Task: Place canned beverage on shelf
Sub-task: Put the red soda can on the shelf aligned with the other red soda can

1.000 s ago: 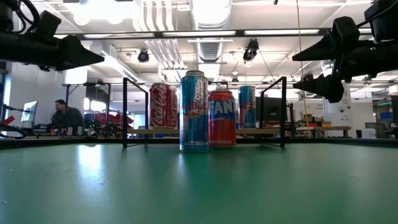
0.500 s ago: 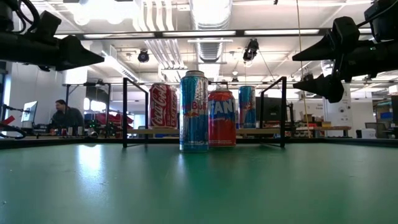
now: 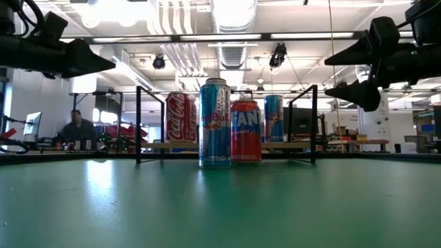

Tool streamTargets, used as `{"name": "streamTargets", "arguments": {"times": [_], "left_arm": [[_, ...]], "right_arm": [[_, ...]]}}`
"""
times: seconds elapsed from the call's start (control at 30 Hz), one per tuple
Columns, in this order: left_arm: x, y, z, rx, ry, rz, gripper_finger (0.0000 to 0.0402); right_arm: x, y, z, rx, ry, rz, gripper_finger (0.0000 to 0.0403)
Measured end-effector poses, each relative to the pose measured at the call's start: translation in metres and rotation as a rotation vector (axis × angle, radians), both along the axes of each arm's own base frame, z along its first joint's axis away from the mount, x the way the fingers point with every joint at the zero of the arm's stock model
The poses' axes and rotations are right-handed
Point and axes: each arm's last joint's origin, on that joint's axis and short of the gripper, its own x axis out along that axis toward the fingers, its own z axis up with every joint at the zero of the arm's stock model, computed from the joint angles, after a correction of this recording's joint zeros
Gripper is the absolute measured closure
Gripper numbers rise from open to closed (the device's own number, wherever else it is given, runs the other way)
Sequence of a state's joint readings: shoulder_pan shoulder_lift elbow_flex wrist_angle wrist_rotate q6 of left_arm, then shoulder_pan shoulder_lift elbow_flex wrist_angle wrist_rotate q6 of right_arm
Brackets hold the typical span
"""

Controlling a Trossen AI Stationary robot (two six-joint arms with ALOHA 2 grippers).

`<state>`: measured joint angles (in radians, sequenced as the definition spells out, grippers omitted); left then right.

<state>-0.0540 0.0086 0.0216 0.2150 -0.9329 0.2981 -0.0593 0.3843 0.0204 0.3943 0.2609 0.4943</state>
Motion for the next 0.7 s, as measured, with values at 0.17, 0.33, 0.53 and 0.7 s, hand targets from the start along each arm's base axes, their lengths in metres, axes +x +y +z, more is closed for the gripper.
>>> {"name": "streamTargets", "arguments": {"times": [0.17,0.33,0.53,0.7], "left_arm": [[0.0,0.0,0.0,0.0,0.0,0.0,0.0056],[0.0,0.0,0.0,0.0,0.0,0.0,0.0056],[0.0,0.0,0.0,0.0,0.0,0.0,0.0056],[0.0,0.0,0.0,0.0,0.0,0.0,0.0056]], "right_arm": [[0.001,0.002,0.0,-0.098,0.028,0.074,0.0003],[0.001,0.002,0.0,-0.023,0.006,0.056,0.0003],[0.003,0.001,0.01,0.108,-0.045,0.028,0.0003],[0.017,0.004,0.041,0.168,0.076,0.019,0.0003]]}}
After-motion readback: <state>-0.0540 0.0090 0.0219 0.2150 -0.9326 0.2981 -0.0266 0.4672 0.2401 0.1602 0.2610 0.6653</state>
